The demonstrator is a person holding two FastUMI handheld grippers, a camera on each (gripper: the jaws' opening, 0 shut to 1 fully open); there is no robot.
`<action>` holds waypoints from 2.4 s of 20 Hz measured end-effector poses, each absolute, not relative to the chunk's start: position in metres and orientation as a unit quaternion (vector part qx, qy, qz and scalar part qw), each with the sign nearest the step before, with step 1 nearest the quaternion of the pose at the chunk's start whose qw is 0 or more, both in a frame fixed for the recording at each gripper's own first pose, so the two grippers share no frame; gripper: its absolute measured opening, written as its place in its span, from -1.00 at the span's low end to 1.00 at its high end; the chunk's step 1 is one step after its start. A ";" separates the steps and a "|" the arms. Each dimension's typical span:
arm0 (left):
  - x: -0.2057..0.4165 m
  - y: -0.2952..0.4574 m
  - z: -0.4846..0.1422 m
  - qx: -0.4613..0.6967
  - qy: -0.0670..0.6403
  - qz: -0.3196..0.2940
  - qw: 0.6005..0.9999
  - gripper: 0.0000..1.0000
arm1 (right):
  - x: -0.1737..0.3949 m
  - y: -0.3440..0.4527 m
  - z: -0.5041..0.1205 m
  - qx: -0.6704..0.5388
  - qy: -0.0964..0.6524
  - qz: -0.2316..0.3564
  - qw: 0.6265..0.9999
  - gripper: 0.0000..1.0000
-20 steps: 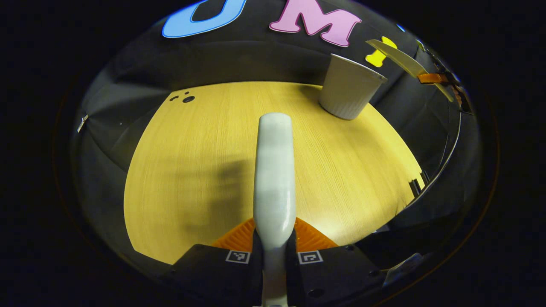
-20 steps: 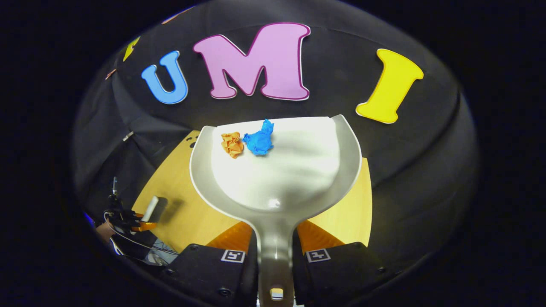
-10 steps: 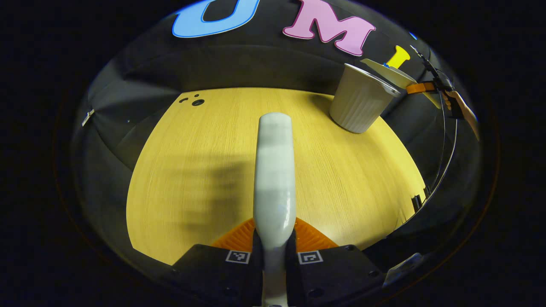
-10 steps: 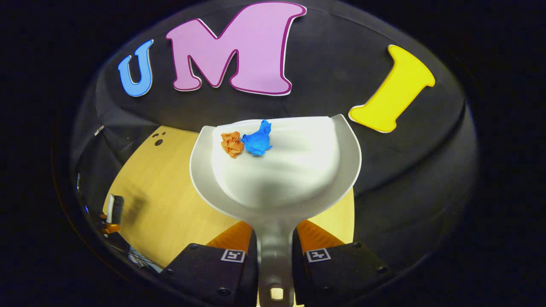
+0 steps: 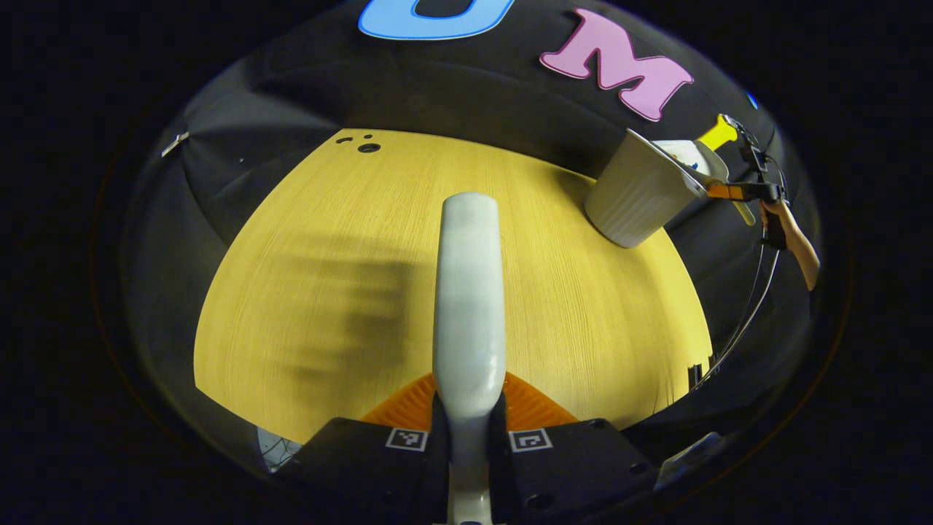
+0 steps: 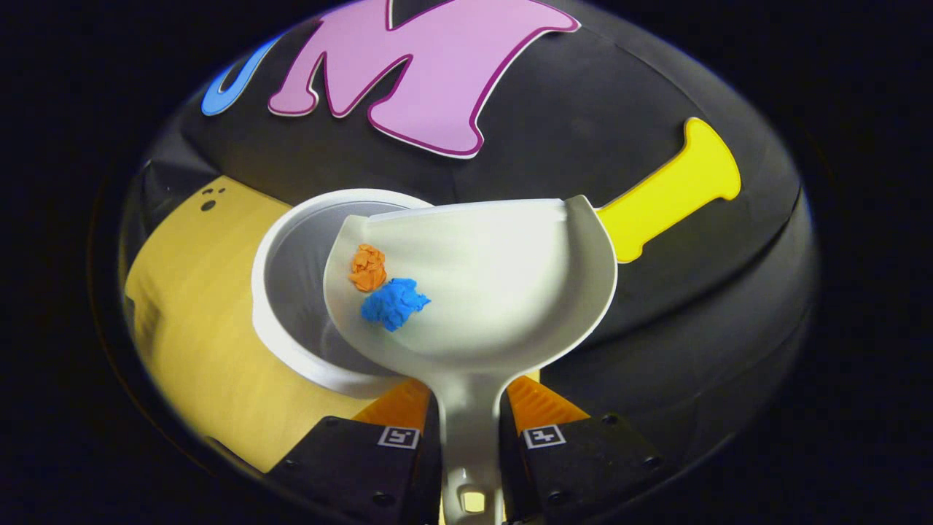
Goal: Pick up the small broom and dustpan from the desktop, sweep the trash into the dustpan with the broom, and then empty the trash into the garbage bin.
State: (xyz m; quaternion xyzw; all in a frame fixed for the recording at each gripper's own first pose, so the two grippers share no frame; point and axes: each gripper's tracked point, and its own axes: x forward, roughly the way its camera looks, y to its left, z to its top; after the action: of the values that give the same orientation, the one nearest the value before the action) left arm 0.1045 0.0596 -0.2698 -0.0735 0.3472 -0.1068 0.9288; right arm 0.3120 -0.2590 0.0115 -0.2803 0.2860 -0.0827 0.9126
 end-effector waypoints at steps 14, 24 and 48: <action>0.095 0.082 -0.300 -0.074 0.387 -0.086 0.915 -0.48 | 0.322 -0.261 0.043 -0.567 0.144 -0.189 0.789 -0.27; 0.098 0.084 -0.309 -0.100 0.391 -0.081 0.911 -0.48 | 0.323 -0.252 0.060 -0.667 0.098 -0.181 0.716 -0.27; 0.088 0.106 -0.330 -0.075 0.381 -0.043 0.921 -0.48 | 0.260 -0.234 0.094 -0.429 0.129 -0.178 0.876 -0.34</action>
State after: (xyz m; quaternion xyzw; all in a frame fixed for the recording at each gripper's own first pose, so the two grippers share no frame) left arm 0.0878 0.1059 -0.3304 -0.0752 0.3807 -0.0431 0.9206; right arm 0.2600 -0.2339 0.0937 -0.4291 0.1290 -0.1775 0.8762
